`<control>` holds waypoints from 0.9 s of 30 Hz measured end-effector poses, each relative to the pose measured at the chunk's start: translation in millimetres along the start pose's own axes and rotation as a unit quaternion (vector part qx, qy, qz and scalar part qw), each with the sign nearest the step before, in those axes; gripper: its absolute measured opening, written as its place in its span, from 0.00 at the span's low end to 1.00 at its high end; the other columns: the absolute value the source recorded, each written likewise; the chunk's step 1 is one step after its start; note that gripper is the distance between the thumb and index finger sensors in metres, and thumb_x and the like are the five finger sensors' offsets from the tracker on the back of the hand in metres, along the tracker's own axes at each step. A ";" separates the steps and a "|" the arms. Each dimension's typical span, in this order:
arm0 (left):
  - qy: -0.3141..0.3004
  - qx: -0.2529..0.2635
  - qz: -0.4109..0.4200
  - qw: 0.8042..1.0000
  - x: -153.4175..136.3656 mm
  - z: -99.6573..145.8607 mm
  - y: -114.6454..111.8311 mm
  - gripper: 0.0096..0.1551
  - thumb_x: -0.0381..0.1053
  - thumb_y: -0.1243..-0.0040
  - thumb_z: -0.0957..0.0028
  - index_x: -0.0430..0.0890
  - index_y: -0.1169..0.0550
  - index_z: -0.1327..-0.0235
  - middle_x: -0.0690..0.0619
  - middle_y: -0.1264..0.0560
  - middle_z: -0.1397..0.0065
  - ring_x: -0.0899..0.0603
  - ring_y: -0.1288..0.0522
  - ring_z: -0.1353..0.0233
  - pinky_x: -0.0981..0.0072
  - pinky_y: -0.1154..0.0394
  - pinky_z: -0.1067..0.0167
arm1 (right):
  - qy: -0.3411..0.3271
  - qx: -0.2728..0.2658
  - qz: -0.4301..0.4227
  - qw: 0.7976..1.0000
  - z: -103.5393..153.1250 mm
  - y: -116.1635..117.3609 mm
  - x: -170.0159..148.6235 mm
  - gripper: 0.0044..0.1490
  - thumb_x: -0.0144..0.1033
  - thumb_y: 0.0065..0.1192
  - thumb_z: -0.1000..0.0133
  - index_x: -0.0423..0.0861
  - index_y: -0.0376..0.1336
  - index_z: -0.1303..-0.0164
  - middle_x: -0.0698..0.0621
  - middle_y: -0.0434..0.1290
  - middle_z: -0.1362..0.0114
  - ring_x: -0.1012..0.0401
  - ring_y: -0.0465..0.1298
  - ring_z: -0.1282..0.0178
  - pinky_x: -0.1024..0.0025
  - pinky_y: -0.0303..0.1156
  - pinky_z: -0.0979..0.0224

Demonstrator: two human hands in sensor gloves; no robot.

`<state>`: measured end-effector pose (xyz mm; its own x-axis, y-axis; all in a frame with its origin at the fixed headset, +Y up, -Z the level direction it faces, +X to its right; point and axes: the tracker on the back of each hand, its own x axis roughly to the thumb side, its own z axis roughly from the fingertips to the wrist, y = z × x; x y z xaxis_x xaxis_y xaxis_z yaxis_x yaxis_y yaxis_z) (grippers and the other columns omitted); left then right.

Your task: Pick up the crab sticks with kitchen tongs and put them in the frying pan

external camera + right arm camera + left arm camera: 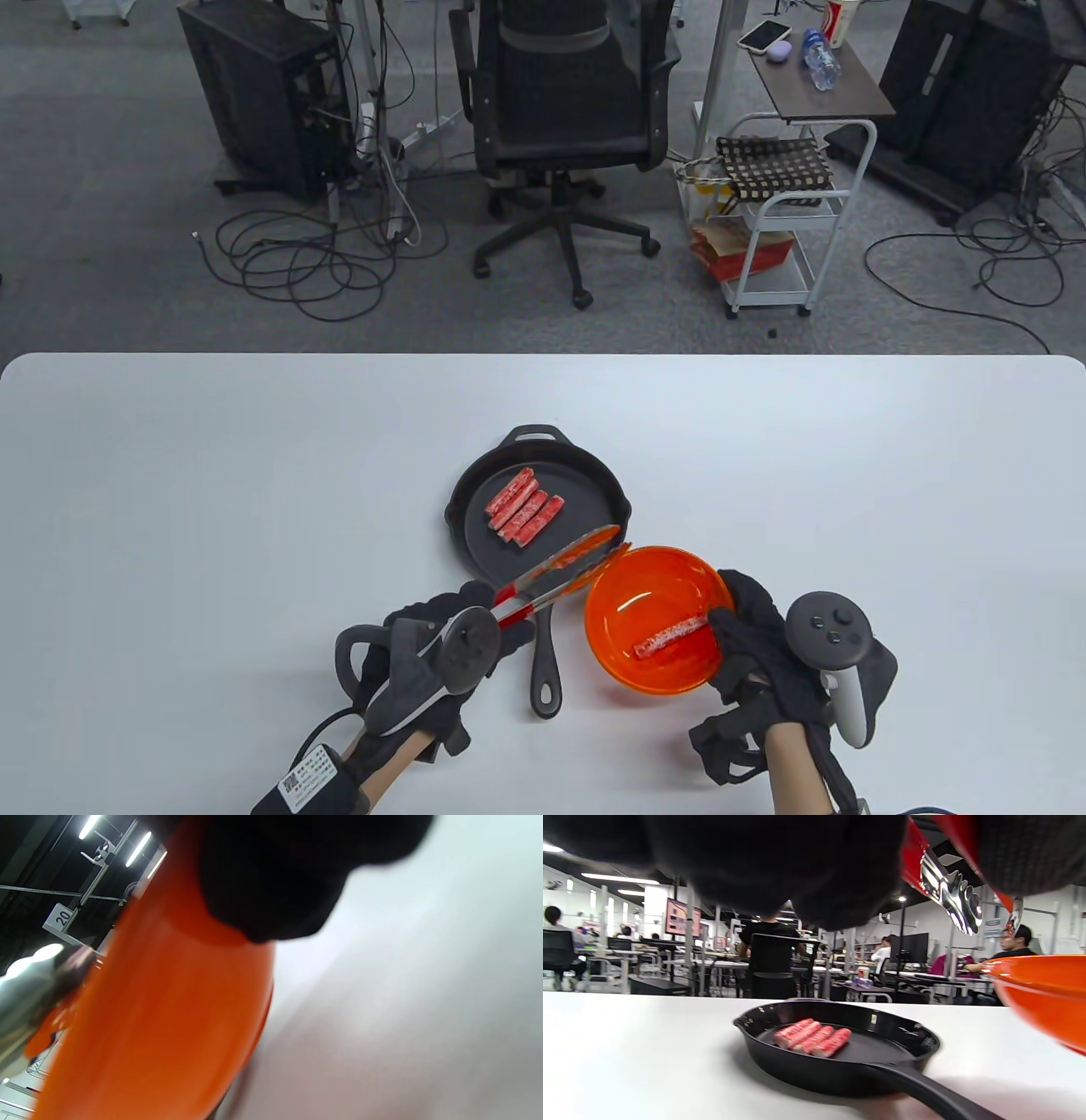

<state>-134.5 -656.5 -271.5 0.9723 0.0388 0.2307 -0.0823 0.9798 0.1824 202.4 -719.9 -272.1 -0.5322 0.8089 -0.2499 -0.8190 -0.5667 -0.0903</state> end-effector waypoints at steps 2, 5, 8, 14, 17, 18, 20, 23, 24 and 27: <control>-0.017 -0.010 0.002 1.000 7.3 3.5 0.4 0.48 0.83 0.37 0.64 0.45 0.13 0.51 0.62 0.11 0.72 0.52 0.15 0.81 0.55 0.17 0.73 | 0.000 0.000 -0.001 1.000 0.3 0.8 0.4 0.34 0.31 0.57 0.39 0.42 0.57 0.20 0.38 0.74 0.30 0.58 0.83 0.73 0.83 0.82 0.76; -0.041 -0.027 0.004 0.999 18.1 7.7 -1.8 0.48 0.83 0.38 0.64 0.45 0.13 0.51 0.62 0.11 0.71 0.52 0.15 0.81 0.54 0.17 0.72 | -0.001 0.000 -0.001 1.000 0.5 1.2 0.6 0.34 0.31 0.57 0.39 0.42 0.57 0.20 0.38 0.74 0.30 0.58 0.83 0.73 0.83 0.82 0.76; -0.053 -0.035 -0.003 0.998 28.3 11.2 -6.2 0.48 0.83 0.38 0.63 0.45 0.13 0.51 0.62 0.11 0.71 0.52 0.15 0.81 0.55 0.17 0.72 | -0.001 0.001 0.000 1.000 0.6 1.9 0.6 0.34 0.31 0.57 0.39 0.42 0.57 0.20 0.38 0.74 0.30 0.58 0.83 0.73 0.83 0.82 0.76; -0.062 -0.060 0.008 0.996 37.9 12.0 -13.5 0.48 0.83 0.38 0.63 0.45 0.13 0.51 0.61 0.11 0.71 0.52 0.15 0.81 0.54 0.17 0.72 | -0.001 0.002 0.000 1.000 0.8 2.4 0.8 0.34 0.31 0.57 0.39 0.42 0.58 0.20 0.38 0.74 0.30 0.58 0.83 0.73 0.83 0.82 0.76; -0.063 -0.069 0.007 0.996 40.9 12.3 -15.8 0.48 0.83 0.38 0.63 0.45 0.13 0.51 0.61 0.11 0.71 0.52 0.15 0.81 0.54 0.17 0.72 | -0.001 0.002 -0.001 1.000 0.7 2.2 0.9 0.34 0.31 0.57 0.39 0.42 0.58 0.20 0.39 0.74 0.30 0.58 0.83 0.73 0.82 0.82 0.76; -0.063 -0.073 0.006 0.995 41.6 12.0 -16.3 0.48 0.83 0.38 0.63 0.45 0.13 0.51 0.61 0.11 0.71 0.52 0.15 0.81 0.54 0.17 0.72 | -0.001 0.002 -0.002 1.000 0.7 2.1 0.9 0.34 0.31 0.57 0.39 0.42 0.58 0.20 0.39 0.74 0.30 0.58 0.83 0.73 0.83 0.82 0.76; -0.063 -0.080 0.003 0.995 42.3 11.7 -16.9 0.48 0.83 0.38 0.63 0.45 0.13 0.51 0.61 0.11 0.71 0.52 0.15 0.81 0.54 0.17 0.72 | 0.000 0.001 -0.003 1.000 0.7 1.6 0.7 0.34 0.31 0.57 0.39 0.41 0.58 0.20 0.39 0.74 0.30 0.58 0.83 0.73 0.82 0.82 0.76; -0.063 -0.084 0.001 0.994 42.8 11.8 -16.4 0.48 0.83 0.38 0.63 0.44 0.13 0.51 0.61 0.11 0.71 0.52 0.15 0.81 0.54 0.17 0.72 | 0.000 -0.001 -0.004 1.000 0.7 1.0 0.6 0.34 0.31 0.57 0.39 0.41 0.58 0.20 0.39 0.74 0.30 0.57 0.83 0.73 0.82 0.82 0.76; -0.063 -0.087 0.000 0.994 42.9 11.8 -16.2 0.48 0.83 0.38 0.63 0.44 0.13 0.51 0.61 0.11 0.71 0.52 0.15 0.81 0.54 0.17 0.72 | -0.001 -0.002 -0.005 1.000 0.6 0.6 0.5 0.34 0.31 0.57 0.39 0.41 0.58 0.20 0.38 0.74 0.30 0.57 0.83 0.73 0.82 0.82 0.76; -0.062 -0.094 -0.004 0.994 43.3 11.6 -15.8 0.48 0.82 0.37 0.63 0.45 0.13 0.51 0.61 0.11 0.72 0.52 0.15 0.81 0.54 0.17 0.72 | -0.001 -0.003 -0.003 1.000 0.5 0.2 0.3 0.34 0.31 0.57 0.39 0.41 0.59 0.20 0.39 0.74 0.30 0.57 0.83 0.73 0.82 0.82 0.76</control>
<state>-93.6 -672.6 -253.4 0.9371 0.0184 0.3486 -0.0219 0.9997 0.0063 202.0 -719.7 -271.7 -0.5279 0.8126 -0.2471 -0.8207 -0.5629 -0.0978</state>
